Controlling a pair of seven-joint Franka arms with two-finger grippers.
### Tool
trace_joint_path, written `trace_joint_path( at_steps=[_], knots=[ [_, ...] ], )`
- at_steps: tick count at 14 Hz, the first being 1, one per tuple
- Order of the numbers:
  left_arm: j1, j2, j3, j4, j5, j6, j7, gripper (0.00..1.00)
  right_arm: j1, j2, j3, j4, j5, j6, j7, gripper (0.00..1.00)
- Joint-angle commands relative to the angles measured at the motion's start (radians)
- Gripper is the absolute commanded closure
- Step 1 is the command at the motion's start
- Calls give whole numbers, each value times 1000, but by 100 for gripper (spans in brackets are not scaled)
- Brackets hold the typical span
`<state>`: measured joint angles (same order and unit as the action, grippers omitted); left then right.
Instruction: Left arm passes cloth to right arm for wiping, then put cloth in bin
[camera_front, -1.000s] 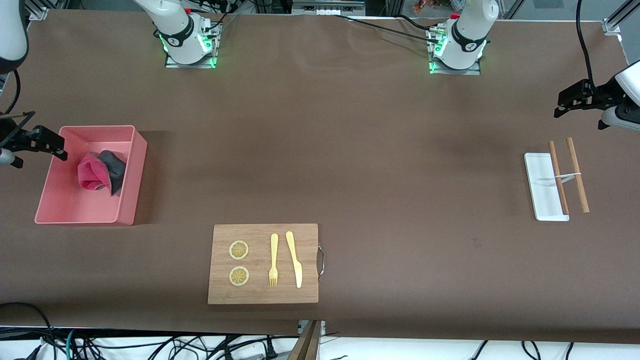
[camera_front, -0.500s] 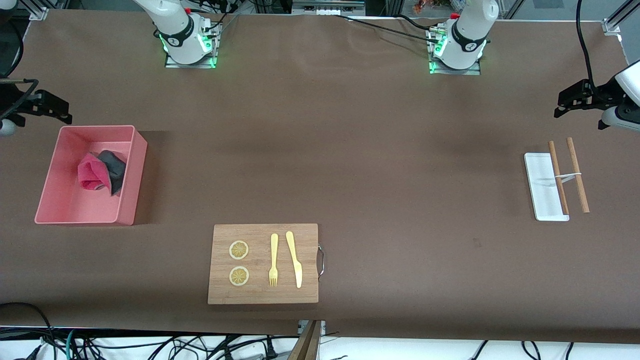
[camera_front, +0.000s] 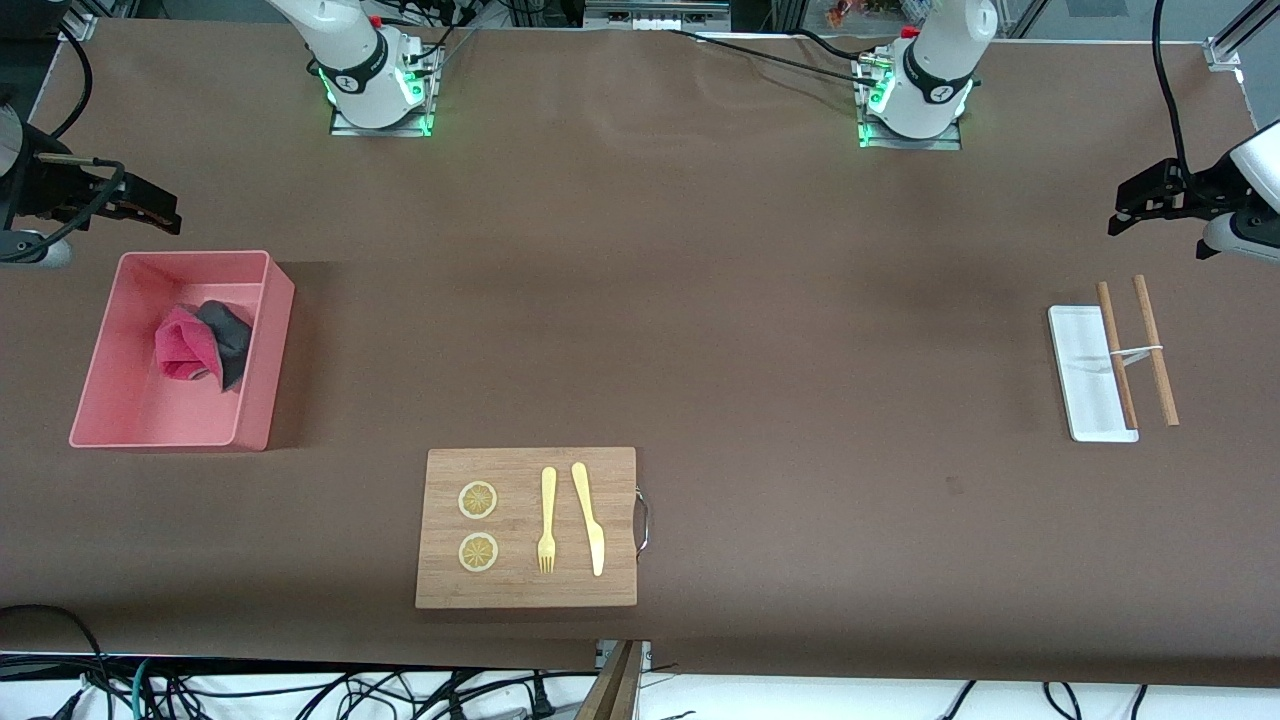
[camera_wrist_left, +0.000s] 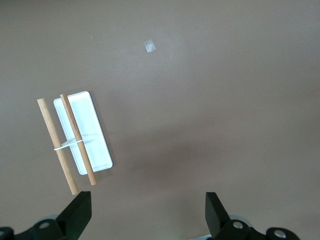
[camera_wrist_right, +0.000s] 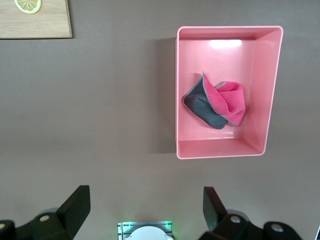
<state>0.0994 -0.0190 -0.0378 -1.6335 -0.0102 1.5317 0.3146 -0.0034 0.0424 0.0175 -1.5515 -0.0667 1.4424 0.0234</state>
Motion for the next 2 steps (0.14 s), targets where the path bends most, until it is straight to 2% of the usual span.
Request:
trace_joint_path(
  at_steps=[1, 2],
  knots=[
    [-3, 14, -1, 32, 18, -22, -5, 0, -14, 8, 9, 24, 5, -23, 7, 0],
    [-3, 14, -1, 32, 18, -22, -6, 0, -14, 10, 7, 25, 5, -22, 6, 0]
  ],
)
